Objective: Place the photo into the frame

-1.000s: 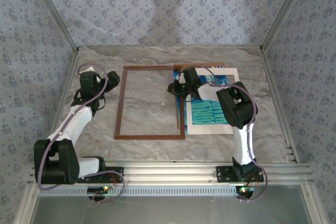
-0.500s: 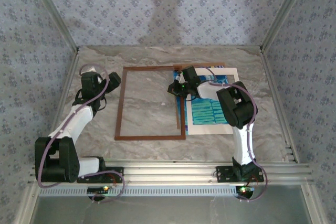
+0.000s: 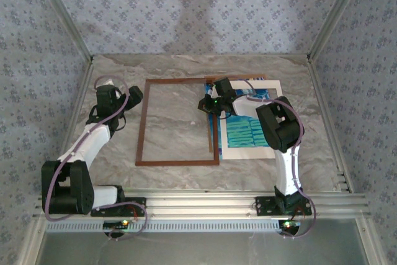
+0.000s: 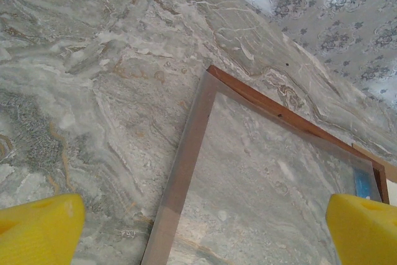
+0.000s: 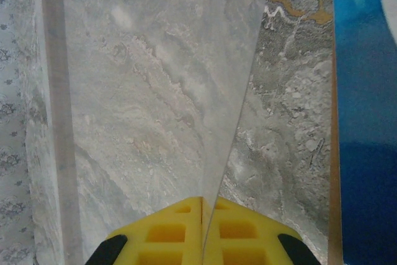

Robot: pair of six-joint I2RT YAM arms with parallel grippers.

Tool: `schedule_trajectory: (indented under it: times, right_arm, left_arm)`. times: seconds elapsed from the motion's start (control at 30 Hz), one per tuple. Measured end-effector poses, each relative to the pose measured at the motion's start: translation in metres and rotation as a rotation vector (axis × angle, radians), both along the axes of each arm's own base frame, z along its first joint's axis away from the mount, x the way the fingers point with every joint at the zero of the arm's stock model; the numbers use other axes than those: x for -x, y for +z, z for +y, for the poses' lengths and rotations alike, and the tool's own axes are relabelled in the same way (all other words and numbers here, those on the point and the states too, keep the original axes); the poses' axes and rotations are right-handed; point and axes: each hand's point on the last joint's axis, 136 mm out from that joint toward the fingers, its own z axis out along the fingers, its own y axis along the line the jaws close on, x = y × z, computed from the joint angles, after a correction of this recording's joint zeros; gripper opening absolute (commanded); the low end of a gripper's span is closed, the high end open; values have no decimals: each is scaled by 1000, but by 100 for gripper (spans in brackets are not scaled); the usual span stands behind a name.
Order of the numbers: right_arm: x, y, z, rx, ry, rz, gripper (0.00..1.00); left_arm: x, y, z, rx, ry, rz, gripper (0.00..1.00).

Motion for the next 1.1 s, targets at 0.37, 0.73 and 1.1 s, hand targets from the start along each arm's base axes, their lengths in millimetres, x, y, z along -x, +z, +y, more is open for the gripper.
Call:
schedule_trajectory:
  times: [0.37,0.73,1.1]
  right_arm:
    - [-2,-2,-7,10,-5,5,0]
    - [1,-7,-15,22,-22,13,0]
    - [1,-7,-16,24,-30,8,0]
  left_arm:
    - [0,-3,-3,9,-17,8,99]
    - [0,-5,-5,10,-21,15,100]
    - [-1,-7,-5,10,-21,21,99]
